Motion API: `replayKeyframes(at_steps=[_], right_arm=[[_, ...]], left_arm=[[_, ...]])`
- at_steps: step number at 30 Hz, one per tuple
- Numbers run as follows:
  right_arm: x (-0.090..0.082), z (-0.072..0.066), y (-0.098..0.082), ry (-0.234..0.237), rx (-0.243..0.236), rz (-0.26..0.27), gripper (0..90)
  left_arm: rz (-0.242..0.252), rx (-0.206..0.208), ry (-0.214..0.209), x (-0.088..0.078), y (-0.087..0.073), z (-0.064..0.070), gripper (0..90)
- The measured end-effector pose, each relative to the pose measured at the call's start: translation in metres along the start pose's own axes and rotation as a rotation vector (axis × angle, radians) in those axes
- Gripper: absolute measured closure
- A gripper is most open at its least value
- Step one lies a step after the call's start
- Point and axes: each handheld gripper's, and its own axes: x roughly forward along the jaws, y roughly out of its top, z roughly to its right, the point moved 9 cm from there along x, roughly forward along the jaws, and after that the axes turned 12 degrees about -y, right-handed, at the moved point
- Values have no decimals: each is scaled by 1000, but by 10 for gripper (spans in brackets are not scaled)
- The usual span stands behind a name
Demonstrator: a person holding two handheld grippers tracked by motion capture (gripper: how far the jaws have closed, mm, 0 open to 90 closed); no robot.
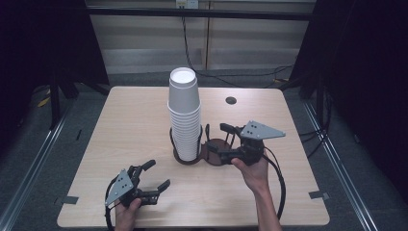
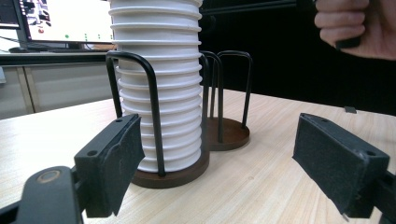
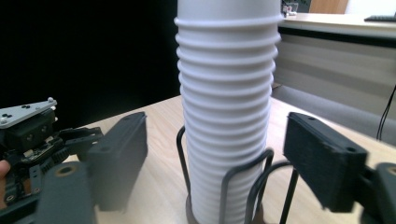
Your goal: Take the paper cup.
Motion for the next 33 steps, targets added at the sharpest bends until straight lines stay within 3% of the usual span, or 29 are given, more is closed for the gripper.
replayKeyframes(at_steps=[2,11,21,33], right_arm=[[2,-3,8,21,-11,3,234],[14,0,35,22,-20,-18,221],[27,1,58,62,2,-12,172],[41,1,90,78,-33,-34,149]], left_arm=[[0,0,0,0,0,0,157],[0,0,0,0,0,0,157],[1,1,-4,0,0,0,157],[1,1,-5,0,0,0,156]])
